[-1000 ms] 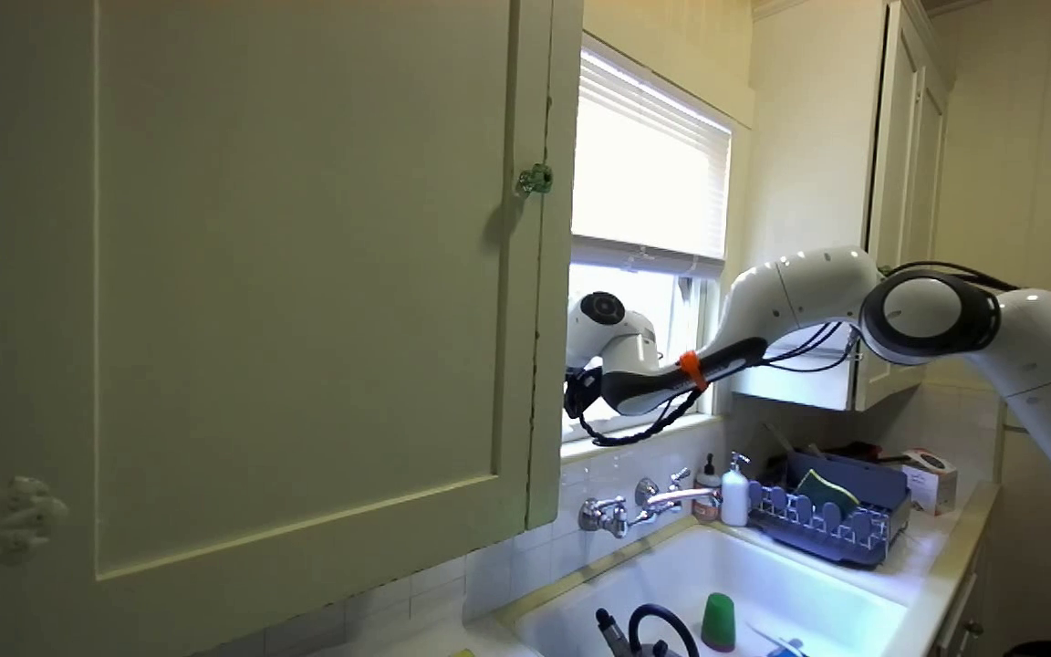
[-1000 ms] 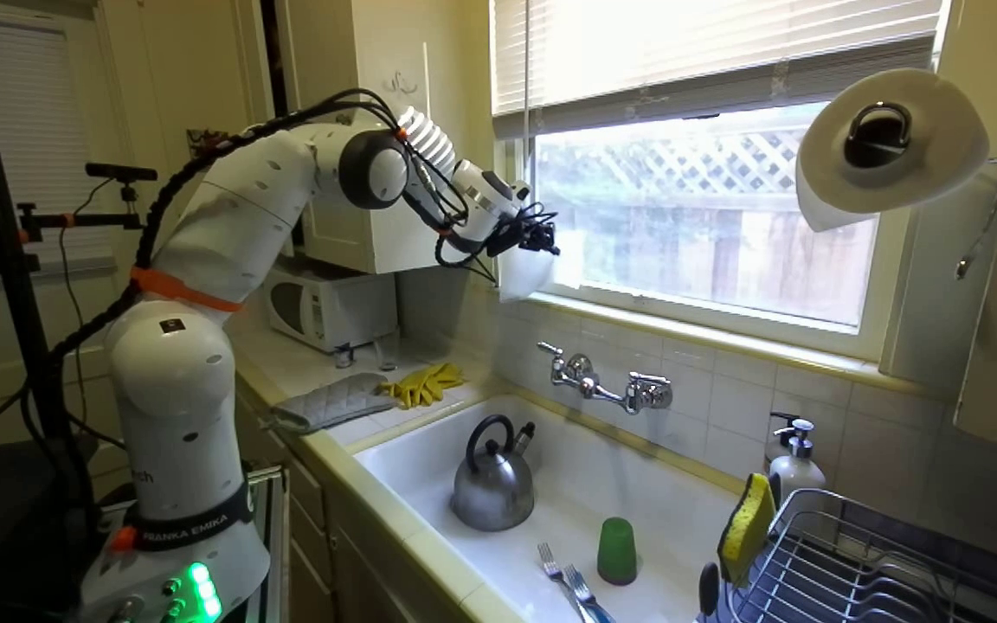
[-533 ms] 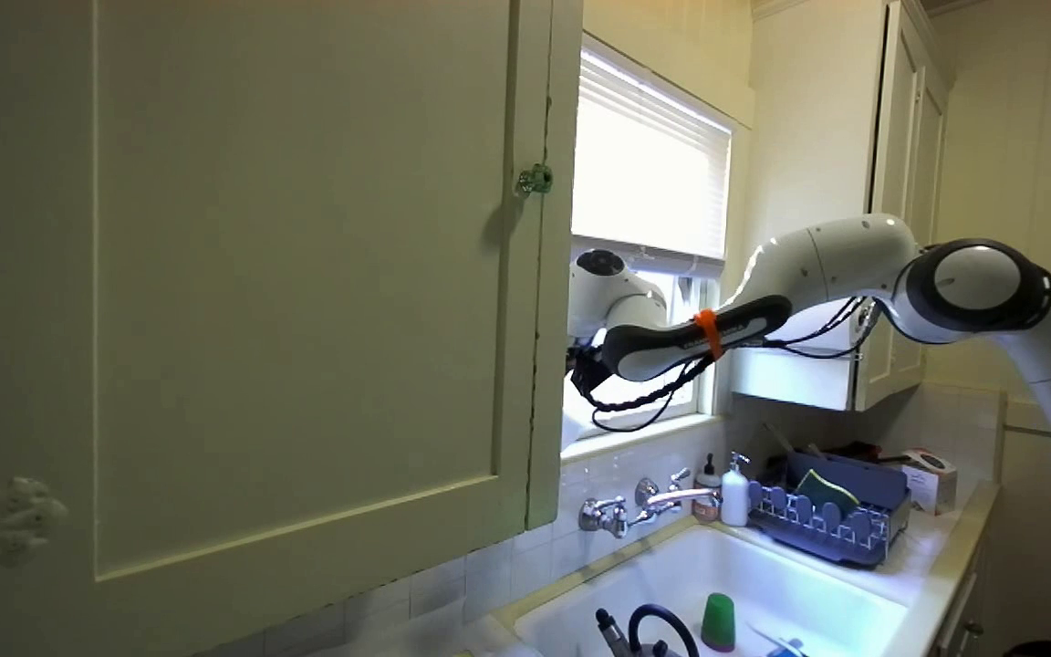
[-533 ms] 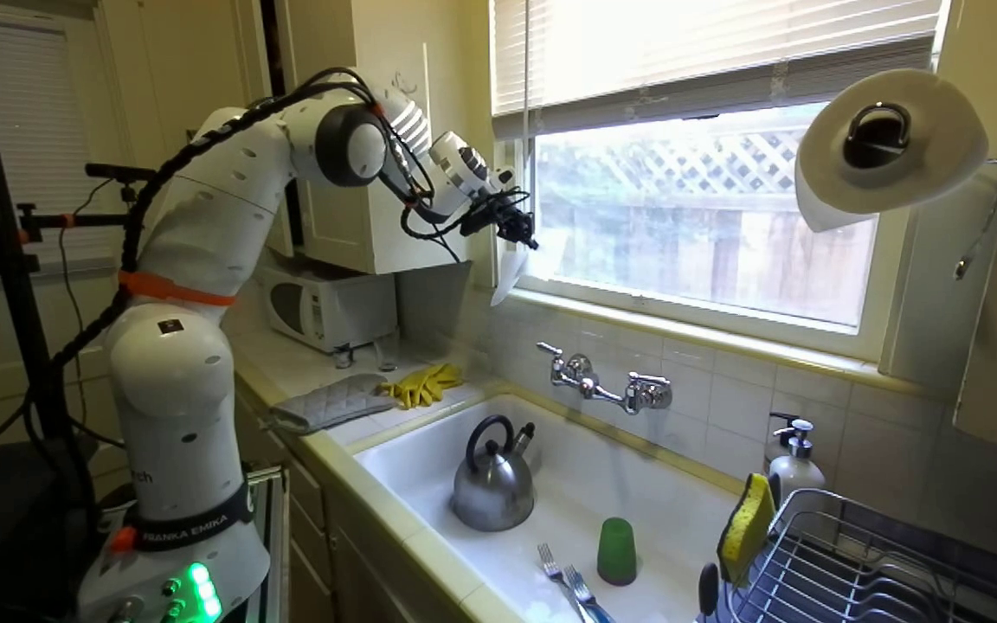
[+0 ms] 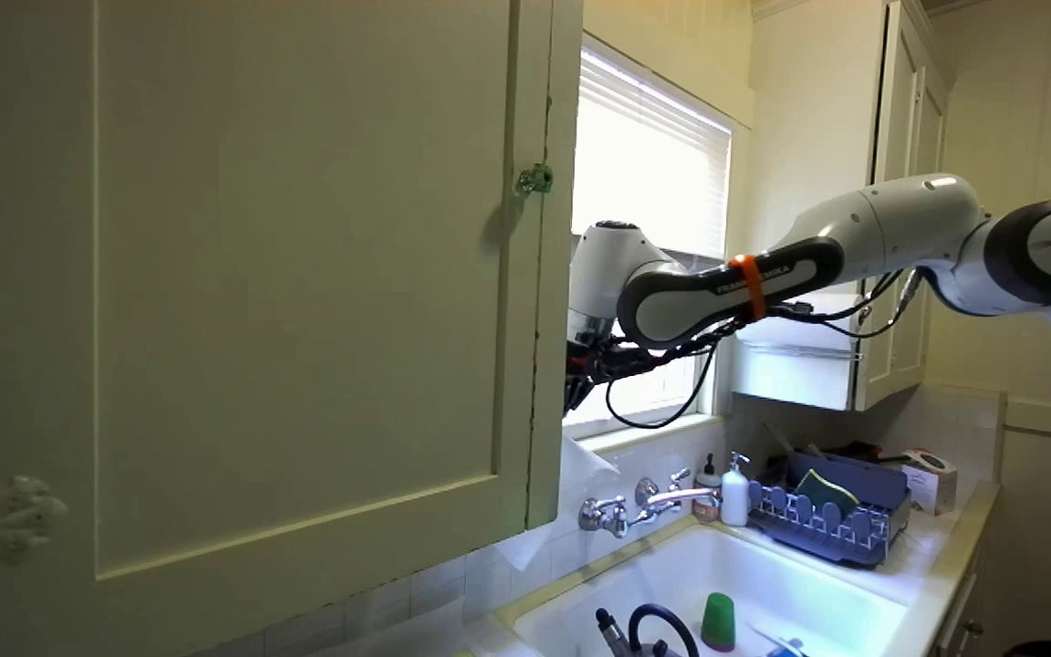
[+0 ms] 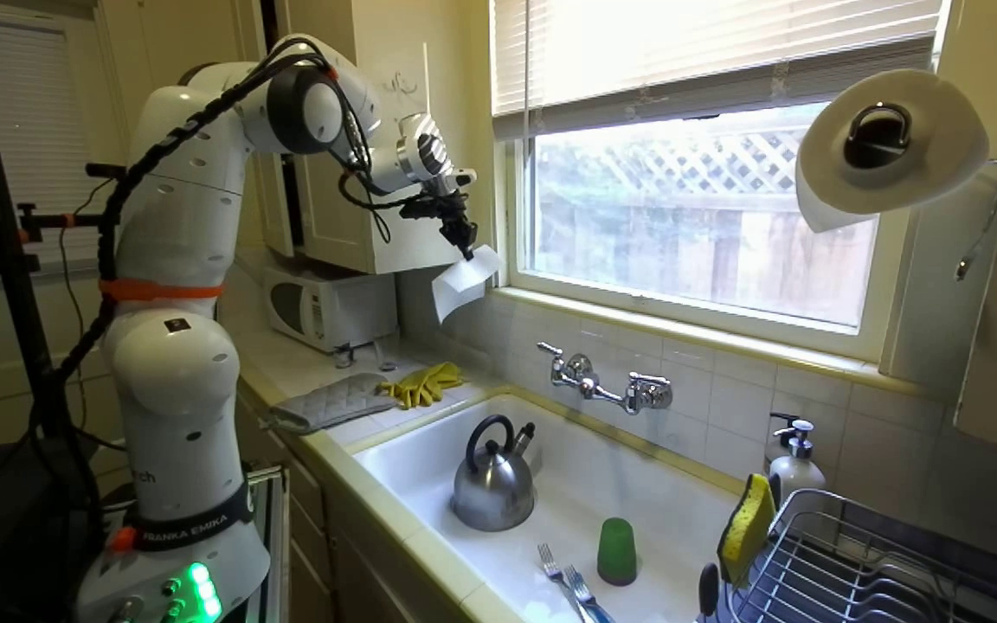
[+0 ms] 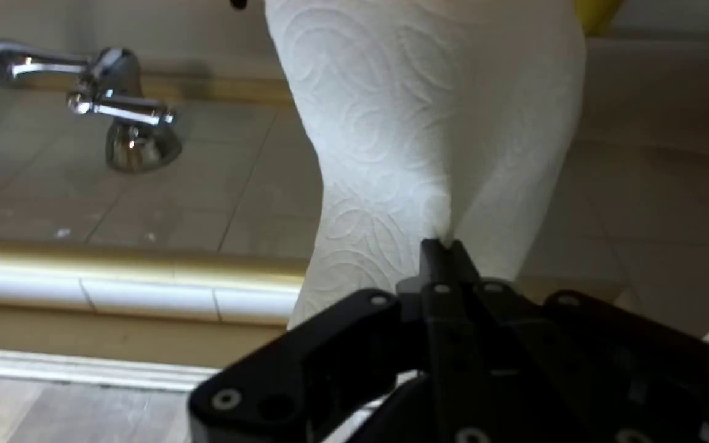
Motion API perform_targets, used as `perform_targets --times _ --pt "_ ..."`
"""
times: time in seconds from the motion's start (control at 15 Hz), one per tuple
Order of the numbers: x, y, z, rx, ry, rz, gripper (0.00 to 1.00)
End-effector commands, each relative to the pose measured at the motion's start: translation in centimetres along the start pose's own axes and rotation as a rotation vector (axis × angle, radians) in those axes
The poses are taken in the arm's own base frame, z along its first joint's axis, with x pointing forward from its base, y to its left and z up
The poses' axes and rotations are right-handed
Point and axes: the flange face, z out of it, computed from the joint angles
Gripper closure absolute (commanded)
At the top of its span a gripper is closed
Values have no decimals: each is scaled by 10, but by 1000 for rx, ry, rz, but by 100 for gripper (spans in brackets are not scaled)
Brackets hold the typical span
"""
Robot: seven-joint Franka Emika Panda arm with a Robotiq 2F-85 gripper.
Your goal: Use the white napkin to wipe the window.
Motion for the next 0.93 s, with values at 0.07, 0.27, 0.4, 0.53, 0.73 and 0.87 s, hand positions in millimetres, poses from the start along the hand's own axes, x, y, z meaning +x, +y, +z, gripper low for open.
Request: perform_targets --times 0.07,0.27,0.4,0.53,0.73,0.87 --pt "-82 -21 5 40 -183 173 100" --pt "-139 -30 27 54 -287 281 100" --pt "-171 -30 40 69 -321 336 100" --pt "-196 -22 58 90 -294 354 100" --pt "-172 -34 57 73 -317 299 99" --pt "-166 -34 53 81 -307 303 99"
